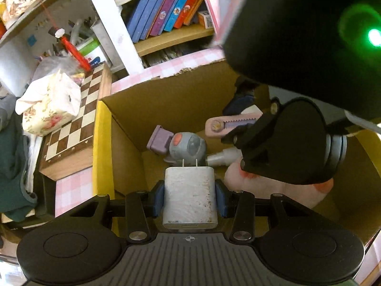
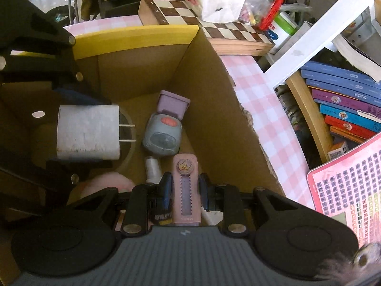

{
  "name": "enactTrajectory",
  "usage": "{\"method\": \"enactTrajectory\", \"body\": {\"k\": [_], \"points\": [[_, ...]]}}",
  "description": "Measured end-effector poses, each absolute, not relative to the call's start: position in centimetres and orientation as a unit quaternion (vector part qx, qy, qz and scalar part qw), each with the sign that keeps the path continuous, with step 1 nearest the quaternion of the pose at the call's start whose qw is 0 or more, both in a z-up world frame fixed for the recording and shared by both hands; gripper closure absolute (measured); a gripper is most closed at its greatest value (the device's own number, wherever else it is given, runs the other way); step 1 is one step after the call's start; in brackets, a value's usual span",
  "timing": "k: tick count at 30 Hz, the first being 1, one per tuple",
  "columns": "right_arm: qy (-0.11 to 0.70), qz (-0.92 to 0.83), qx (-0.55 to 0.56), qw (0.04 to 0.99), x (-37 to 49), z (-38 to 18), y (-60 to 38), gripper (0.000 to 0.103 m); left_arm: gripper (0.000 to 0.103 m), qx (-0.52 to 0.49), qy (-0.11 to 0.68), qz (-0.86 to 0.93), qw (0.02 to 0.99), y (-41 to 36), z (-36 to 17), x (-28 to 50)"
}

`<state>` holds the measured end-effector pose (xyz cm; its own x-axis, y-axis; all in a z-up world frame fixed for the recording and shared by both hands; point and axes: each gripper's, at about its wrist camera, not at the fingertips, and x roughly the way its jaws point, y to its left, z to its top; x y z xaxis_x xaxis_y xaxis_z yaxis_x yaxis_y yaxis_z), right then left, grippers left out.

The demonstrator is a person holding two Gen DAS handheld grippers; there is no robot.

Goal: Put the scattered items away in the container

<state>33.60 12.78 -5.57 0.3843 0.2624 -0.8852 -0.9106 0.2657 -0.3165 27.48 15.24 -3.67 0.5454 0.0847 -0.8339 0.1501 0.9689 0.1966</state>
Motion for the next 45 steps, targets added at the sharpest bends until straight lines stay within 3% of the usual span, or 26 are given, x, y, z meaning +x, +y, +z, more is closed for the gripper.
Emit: {"method": "enactTrajectory", "body": {"k": [11, 16, 18, 26, 30, 45], "points": [[0.367, 0.414, -0.432, 0.712, 34.0, -5.7, 12.7, 0.079, 0.06, 0.125, 0.476, -0.021, 0.87, 15.1, -3.8, 27.2], [0.364, 0.414, -0.423, 0.719, 33.9, -5.3, 12.4, 0.075, 0.058, 0.132, 0.458, -0.022, 0.879, 14.9, -2.7, 27.1], [0.364, 0.413, -0.418, 0.723, 34.0, -5.0, 12.2, 0.075, 0.049, 0.133, 0.448, -0.021, 0.884, 14.9, -2.0, 26.8], [0.346, 0.41, -0.382, 0.752, 32.6, -2.2, 10.2, 0.073, 0.046, 0.128, 0.397, -0.021, 0.908, 14.6, 1.1, 24.5], [0.331, 0.406, -0.357, 0.773, 31.3, -0.1, 8.8, 0.073, 0.037, 0.123, 0.363, -0.019, 0.923, 15.1, 3.1, 23.2], [0.281, 0.39, -0.244, 0.842, 24.6, 6.9, 3.1, 0.068, 0.024, 0.094, 0.277, -0.006, 0.956, 15.1, 8.9, 14.8]]}}
